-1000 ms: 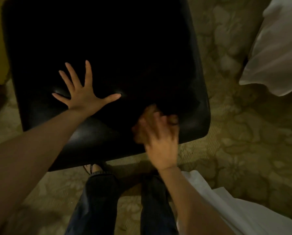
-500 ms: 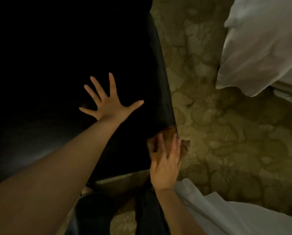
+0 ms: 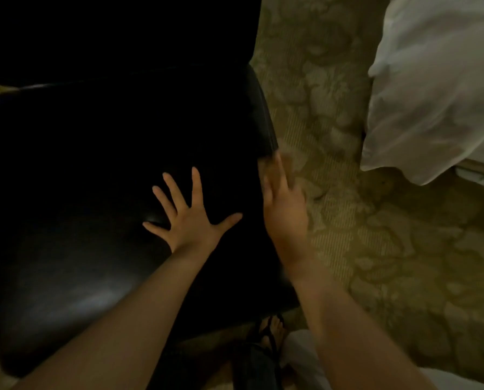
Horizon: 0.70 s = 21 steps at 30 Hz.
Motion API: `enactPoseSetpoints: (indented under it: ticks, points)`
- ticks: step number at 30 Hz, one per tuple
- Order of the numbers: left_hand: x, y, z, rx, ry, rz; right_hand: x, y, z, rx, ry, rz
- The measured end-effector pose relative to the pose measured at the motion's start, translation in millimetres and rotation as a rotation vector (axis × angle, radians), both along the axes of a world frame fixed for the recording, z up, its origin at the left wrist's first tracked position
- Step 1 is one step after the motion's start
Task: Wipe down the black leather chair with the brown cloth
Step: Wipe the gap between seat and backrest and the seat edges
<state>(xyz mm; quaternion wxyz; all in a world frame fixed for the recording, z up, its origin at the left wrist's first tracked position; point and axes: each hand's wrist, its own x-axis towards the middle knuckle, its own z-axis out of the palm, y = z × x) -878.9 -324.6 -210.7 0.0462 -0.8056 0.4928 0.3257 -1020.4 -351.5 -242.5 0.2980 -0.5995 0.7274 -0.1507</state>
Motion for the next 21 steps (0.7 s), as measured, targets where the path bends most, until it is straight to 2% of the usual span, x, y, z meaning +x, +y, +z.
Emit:
enactPoseSetpoints:
  ticks: [3,5,9,12,14,21]
  points:
    - [4.9,5.8,3.2,0.003,0.025,-0.036,-16.4,74.6,8.4,0.068,0.022,0.038]
    - [6.7,9.5,3.5,0.005,0.005,-0.065,-14.4,80.7,14.8,0.169,0.050,0.026]
    - [11.7,13.9,0.4,0.019,-0.039,-0.115,12.2,-11.4,8.5,0.102,0.030,-0.031]
    - [12.5,15.0,-0.8,0.037,-0.033,-0.127,24.2,-110.1,3.8,0.115,0.023,-0.046]
    - [12.9,13.2,-1.6,0.036,-0.025,-0.128,25.6,-144.7,1.6,0.130,0.001,-0.026]
    - [25.9,2.6,12.4,0.026,0.026,-0.159,18.1,-63.4,6.8,0.074,0.002,0.005]
